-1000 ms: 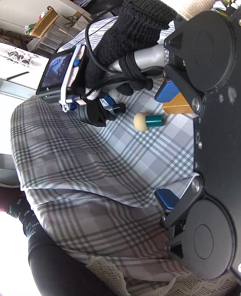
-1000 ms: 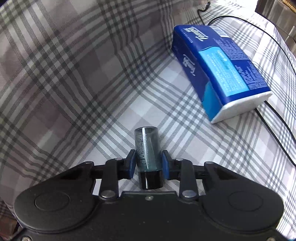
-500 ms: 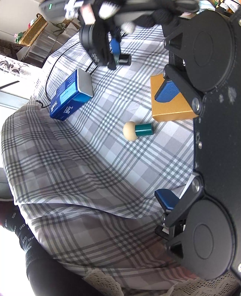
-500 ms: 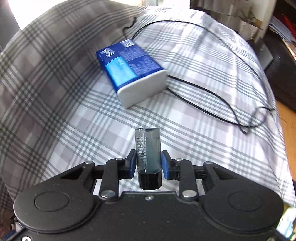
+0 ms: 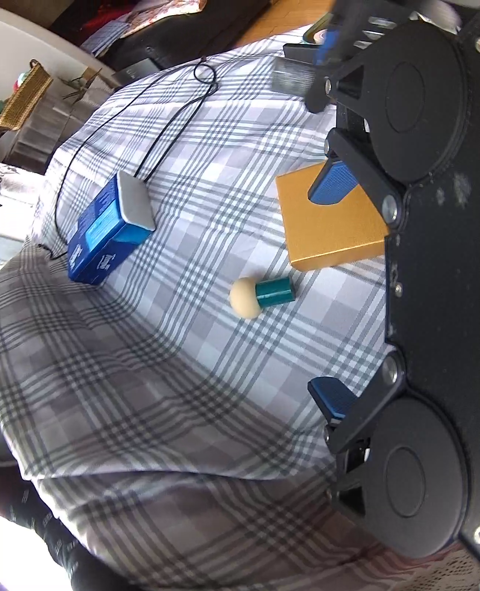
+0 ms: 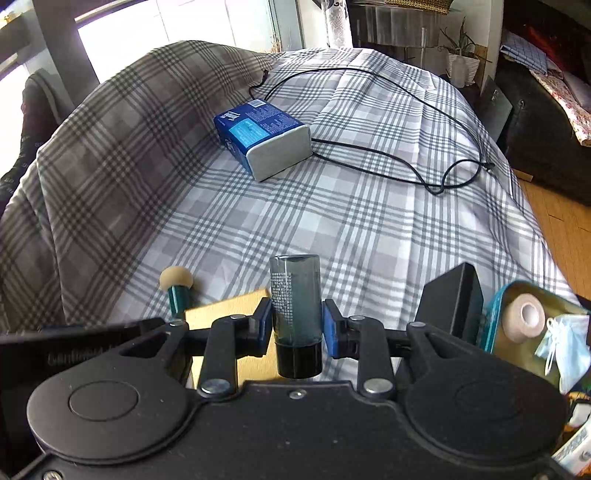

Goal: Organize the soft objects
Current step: 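Grasp the mushroom sponge by its teal handle with the left tool while the right tool holds the cylinder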

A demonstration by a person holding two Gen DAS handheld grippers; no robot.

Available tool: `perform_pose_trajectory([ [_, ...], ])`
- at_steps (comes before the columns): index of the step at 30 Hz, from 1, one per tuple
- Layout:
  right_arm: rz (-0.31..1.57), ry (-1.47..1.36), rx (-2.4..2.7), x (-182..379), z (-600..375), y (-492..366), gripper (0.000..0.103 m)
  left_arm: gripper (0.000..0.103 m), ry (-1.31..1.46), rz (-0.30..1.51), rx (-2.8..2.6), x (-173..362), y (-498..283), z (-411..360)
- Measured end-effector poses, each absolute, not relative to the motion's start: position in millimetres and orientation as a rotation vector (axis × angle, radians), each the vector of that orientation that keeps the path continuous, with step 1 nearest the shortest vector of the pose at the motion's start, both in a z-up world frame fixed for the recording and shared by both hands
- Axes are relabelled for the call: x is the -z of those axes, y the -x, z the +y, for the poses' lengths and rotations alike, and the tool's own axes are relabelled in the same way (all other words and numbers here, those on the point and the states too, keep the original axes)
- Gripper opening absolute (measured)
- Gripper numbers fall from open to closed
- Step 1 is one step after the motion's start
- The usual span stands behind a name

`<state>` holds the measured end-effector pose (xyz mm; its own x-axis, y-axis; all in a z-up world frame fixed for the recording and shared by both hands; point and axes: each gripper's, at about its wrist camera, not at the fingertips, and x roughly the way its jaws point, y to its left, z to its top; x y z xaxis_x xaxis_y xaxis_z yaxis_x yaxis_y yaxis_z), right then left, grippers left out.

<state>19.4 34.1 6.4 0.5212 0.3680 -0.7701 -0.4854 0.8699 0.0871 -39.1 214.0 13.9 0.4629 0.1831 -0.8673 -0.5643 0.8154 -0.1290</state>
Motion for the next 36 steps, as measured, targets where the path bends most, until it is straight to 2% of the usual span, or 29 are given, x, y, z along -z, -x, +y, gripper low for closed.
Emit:
perform_pose_trajectory([
  [11,0.826,0.065,-0.546,40.7,-7.6,23.1,0.030,0.099,0.316,1.102,-0.634,-12.4,15.6,254.7],
  [14,0.775,0.122,-0.541,42.5,-7.3,28.6,0.030,0.095,0.254,1.139,-0.639,-9.7,3.7,261.8],
  [16,0.751,0.134,-0.550,41.5,-7.6,31.0,0.030,0.086,0.238,1.180,-0.621,-4.1,-3.4,266.1],
  [27,0.744,0.083,-0.607,40.9,-14.8,31.9,0.030,0.084,0.087,1.295,-0.567,38.6,-20.1,255.7],
  [36,0.765,0.044,-0.626,41.2,-16.3,29.2,0.030,0.082,0.210,1.301,-0.538,60.4,-49.2,262.2],
])
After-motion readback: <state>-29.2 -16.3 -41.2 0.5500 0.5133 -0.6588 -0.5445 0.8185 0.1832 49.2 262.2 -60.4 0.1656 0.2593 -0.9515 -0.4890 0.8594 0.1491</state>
